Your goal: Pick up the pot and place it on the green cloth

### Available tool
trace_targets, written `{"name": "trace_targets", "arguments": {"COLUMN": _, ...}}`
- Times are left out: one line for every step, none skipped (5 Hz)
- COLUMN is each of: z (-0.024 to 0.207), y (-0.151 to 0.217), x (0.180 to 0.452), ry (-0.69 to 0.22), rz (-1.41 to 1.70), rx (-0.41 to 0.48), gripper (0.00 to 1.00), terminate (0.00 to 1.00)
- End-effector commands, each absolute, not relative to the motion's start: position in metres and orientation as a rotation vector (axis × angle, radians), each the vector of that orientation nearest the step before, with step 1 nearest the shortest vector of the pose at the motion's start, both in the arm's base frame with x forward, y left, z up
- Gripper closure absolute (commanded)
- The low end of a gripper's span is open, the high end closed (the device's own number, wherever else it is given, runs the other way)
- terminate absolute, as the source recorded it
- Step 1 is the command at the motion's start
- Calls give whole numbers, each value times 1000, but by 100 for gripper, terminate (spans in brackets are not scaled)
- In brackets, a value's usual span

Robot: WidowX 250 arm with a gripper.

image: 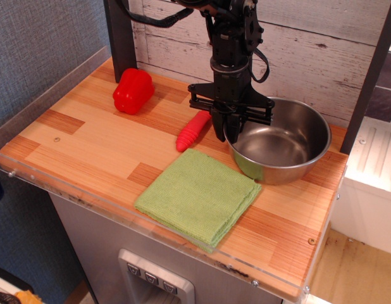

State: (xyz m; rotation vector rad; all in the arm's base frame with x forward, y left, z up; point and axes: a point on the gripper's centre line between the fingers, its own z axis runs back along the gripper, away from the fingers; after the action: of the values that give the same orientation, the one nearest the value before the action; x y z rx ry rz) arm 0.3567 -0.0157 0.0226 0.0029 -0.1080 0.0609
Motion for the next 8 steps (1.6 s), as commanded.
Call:
{"name": "trace_targets", "arguments": {"z": 80, "y": -28, "x": 350, "ry": -283, "rz": 162, "rx": -163, "gripper": 100, "terminate": 0}}
{"name": "trace_targets", "arguments": {"z": 124, "y": -23, "x": 312, "ry": -346, "rz": 180, "rx": -200, "gripper": 100, "terminate": 0}}
{"name": "trace_targets", "arguments": {"z": 127, "y": -4, "x": 277, "ry": -324, "rz": 185, "rx": -174, "gripper": 100, "terminate": 0}}
{"name": "trace_targets", "arguments": {"z": 105, "y": 21, "x": 252, "ry": -262, "rz": 194, "rx": -133, "gripper": 100, "terminate": 0}}
{"name": "trace_targets", "arguments": {"z": 89, "y": 36, "x": 248, "ry": -221, "rz": 216, "rx": -104, "gripper": 100, "terminate": 0}}
{"name": "trace_targets", "arguments": {"z": 79, "y": 41, "x": 253, "ry": -197, "rz": 224, "rx": -75, "gripper": 100, "terminate": 0}}
{"name": "trace_targets", "arguments": {"z": 65, "y": 39, "x": 256, "ry": -171, "rz": 210, "rx": -59, "gripper": 100, "terminate": 0}}
{"name": "trace_targets", "arguments": {"z": 56, "y": 34, "x": 255, "ry": -154, "rz": 198, "rx": -46, "gripper": 100, "terminate": 0}}
